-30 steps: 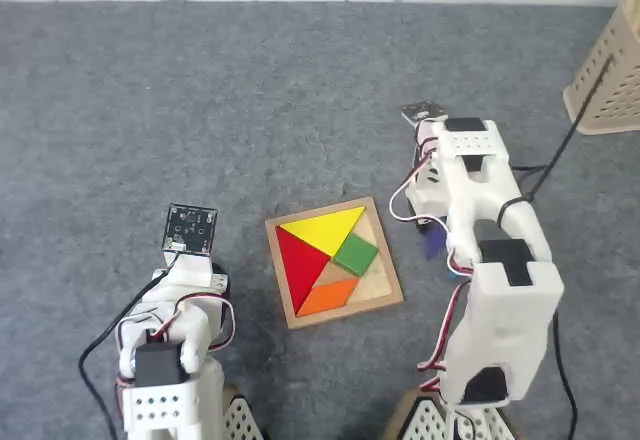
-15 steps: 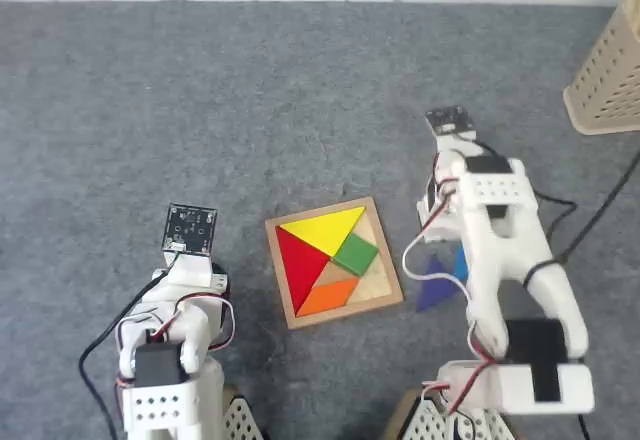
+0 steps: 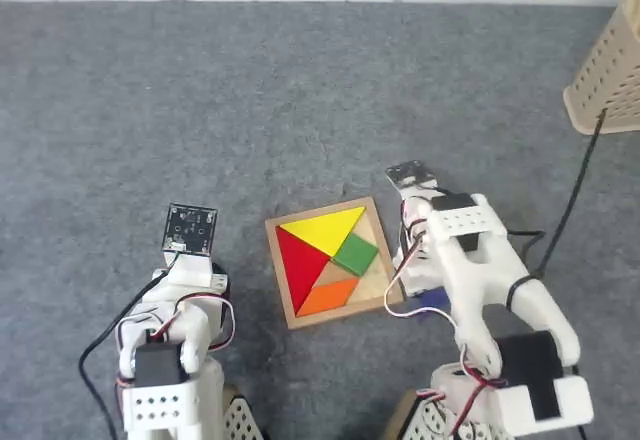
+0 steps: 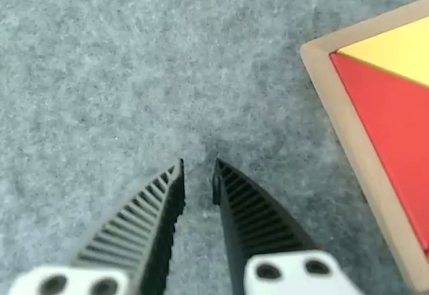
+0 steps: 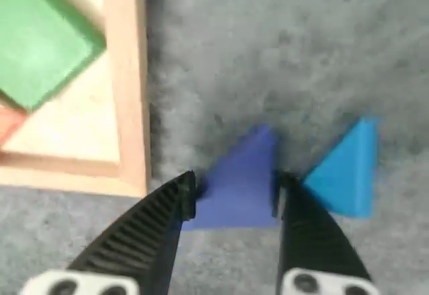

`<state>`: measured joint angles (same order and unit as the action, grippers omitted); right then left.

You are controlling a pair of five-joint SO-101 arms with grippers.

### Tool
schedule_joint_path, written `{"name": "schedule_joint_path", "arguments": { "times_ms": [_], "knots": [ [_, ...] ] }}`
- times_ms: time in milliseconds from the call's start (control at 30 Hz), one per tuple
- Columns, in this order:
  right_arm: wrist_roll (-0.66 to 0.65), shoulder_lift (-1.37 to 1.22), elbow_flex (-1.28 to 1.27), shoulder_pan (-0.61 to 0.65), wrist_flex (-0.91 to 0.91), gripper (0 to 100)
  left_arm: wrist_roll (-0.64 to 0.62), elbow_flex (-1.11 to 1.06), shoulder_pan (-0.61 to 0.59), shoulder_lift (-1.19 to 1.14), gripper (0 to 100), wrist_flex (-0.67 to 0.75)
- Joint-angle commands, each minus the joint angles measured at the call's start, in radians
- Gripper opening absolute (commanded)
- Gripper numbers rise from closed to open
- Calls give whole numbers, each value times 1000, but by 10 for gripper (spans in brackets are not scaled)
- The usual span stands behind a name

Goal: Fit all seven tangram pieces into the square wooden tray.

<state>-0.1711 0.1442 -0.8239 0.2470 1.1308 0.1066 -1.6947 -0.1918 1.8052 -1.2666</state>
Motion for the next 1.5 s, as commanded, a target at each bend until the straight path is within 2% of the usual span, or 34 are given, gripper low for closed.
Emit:
{"name": "schedule_joint_path", "arguments": {
  "times_ms": [0,333,467,600,733,967,1033,1200,1267,1367,1467],
  "knots": [
    [-20,31,-2,16,-13,144,-8,8,2,23,71,0],
    [-29,-174,86,12,18,133,-8,8,2,23,71,0],
    [-43,-176,141,-61,21,2,-8,8,2,23,71,0],
    [-141,-182,236,-143,30,2,-8,8,2,23,71,0],
    [-186,-182,364,-188,33,6,-8,8,2,23,71,0],
    [-175,-90,485,-177,249,9,-8,8,2,23,71,0],
    [-241,-31,427,-162,295,9,-8,8,2,23,71,0],
    [-632,117,146,-105,340,7,-8,8,2,23,71,0],
    [-733,131,54,-90,343,7,-8,8,2,23,71,0],
    [-760,128,2,-88,337,9,-8,8,2,23,71,0],
    [-732,77,5,-93,320,9,-8,8,2,23,71,0]
  ]
}}
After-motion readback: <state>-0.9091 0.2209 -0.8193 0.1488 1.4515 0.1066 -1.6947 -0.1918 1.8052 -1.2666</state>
